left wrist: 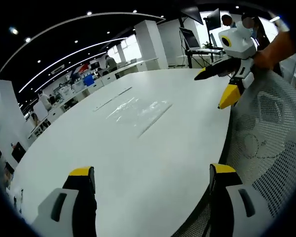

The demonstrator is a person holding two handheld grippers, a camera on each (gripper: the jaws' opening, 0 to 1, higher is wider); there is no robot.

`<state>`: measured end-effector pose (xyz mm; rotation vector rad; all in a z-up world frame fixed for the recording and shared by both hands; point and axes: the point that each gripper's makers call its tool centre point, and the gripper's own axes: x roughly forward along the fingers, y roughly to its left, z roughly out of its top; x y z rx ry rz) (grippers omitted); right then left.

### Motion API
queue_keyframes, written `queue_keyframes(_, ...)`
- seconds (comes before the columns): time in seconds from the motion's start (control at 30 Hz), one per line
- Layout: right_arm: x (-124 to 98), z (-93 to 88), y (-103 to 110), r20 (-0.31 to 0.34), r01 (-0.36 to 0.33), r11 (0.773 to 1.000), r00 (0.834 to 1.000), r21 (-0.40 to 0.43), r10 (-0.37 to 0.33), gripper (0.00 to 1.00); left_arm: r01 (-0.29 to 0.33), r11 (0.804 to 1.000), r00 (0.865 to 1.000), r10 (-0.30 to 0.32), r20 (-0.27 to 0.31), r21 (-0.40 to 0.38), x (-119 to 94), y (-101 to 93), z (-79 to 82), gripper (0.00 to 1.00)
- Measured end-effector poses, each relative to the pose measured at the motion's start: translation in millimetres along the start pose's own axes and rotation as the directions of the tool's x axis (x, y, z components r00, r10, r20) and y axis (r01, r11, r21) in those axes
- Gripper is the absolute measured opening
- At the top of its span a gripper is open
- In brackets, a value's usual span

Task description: Open the resealable bag by pulling the two sides of the seal apart until the entire bag opening is separated and visibly accessible.

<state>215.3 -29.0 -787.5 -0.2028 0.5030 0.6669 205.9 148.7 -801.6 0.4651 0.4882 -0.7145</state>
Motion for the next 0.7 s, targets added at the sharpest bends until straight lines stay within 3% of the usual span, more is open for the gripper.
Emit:
queue_keyframes(0.1, 1, 3.1, 0, 0.007, -0.006, 1.000, 1.000, -0.006, 0.006, 0.97, 0.020, 0.999, 0.999, -0.019, -0.025, 0.026, 3, -3.0, -4.1, 0.94)
queue_keyframes(0.4, -2, 9.1, -11, 0.040, 0.036, 0.999, 0.999, 0.010, -0.036, 0.93, -0.016, 0.999, 0.999, 0.017, -0.034, 0.032, 4, 6.1, -4.5, 0.92)
queue_keyframes(0.7, 0, 5.4, -8, 0.019, 0.021, 1.000, 1.000, -0.005, -0.021, 0.94, -0.032, 0.999, 0.999, 0.033, -0.036, 0.023, 4, 9.5, -5.8, 0.91)
